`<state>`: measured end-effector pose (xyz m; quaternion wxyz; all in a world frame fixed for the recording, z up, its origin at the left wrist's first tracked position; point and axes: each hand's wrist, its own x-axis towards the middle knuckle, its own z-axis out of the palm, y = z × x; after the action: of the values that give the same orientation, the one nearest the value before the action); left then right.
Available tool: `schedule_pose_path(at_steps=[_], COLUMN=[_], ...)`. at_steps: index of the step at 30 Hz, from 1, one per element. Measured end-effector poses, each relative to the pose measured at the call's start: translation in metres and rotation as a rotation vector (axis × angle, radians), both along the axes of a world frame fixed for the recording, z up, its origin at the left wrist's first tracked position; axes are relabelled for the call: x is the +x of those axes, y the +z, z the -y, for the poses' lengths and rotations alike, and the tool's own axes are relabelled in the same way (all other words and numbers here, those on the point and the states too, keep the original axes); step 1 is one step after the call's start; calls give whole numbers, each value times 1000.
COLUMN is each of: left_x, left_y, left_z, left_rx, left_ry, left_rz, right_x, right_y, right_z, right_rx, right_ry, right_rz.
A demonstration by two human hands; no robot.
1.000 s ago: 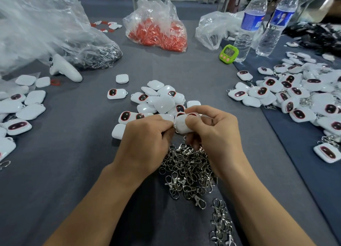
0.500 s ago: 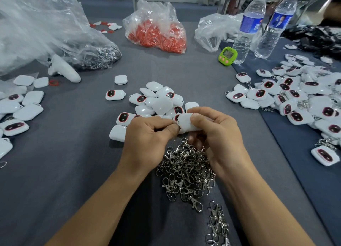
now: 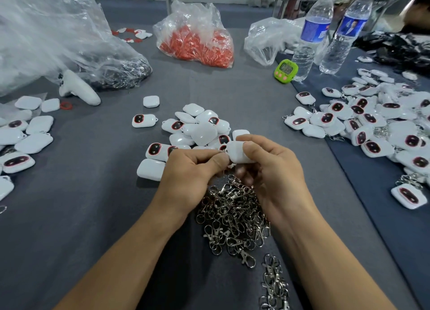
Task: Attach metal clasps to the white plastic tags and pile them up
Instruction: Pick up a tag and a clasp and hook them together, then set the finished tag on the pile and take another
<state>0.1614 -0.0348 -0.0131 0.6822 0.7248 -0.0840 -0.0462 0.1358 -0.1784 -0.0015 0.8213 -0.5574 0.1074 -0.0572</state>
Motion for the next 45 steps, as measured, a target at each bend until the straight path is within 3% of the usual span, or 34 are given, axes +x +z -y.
schedule_pose_path(at_steps=[3, 7, 9, 11, 14, 19, 22, 24, 28, 30, 37, 39, 40, 43, 45], left_x=[-2, -4, -4, -5, -5, 5, 4, 3, -1, -3, 0, 0, 0, -1, -1], left_y=[-1, -3, -4, -4, -5, -4, -3, -4, -6, -8, -10, -11, -11, -12, -12], left_z=[-2, -6, -8, -8, -6, -5, -1, -2, -9, -11, -7, -6, -6, -6, -5], left_rx=[138, 633, 857, 958, 878, 112, -74, 29, 690, 841, 621, 589, 581, 577, 613], left_ry=[60, 135, 126, 130, 163, 28, -11, 40, 113, 92, 232, 255, 272, 271, 232], left_rz=[153, 559, 672, 711, 703, 128, -6, 84, 597, 735, 533, 482, 474, 498, 516], right_x=[-1, -1, -2, -2, -1, 1, 1, 0, -3, -4, 0, 0, -1, -7, -10], right_y=[-1, -6, -10, -11, -10, -3, -2, -4, -11, -15, -6, 1, 5, 17, 17], right_z=[-1, -6, -11, -14, -13, -4, -1, -1, -10, -15, 8, 22, 30, 59, 71], right_rx=[-19, -142, -226, -330, -328, -51, 28, -22, -350, -510, -521, -409, -253, 510, 655], right_ry=[-17, -62, -76, -91, -103, -24, 17, -3, -89, -107, -46, -61, -106, -237, -261], right_rz=[6, 26, 29, 42, 60, 26, -5, 25, 108, 118, -3, 1, 20, 143, 190])
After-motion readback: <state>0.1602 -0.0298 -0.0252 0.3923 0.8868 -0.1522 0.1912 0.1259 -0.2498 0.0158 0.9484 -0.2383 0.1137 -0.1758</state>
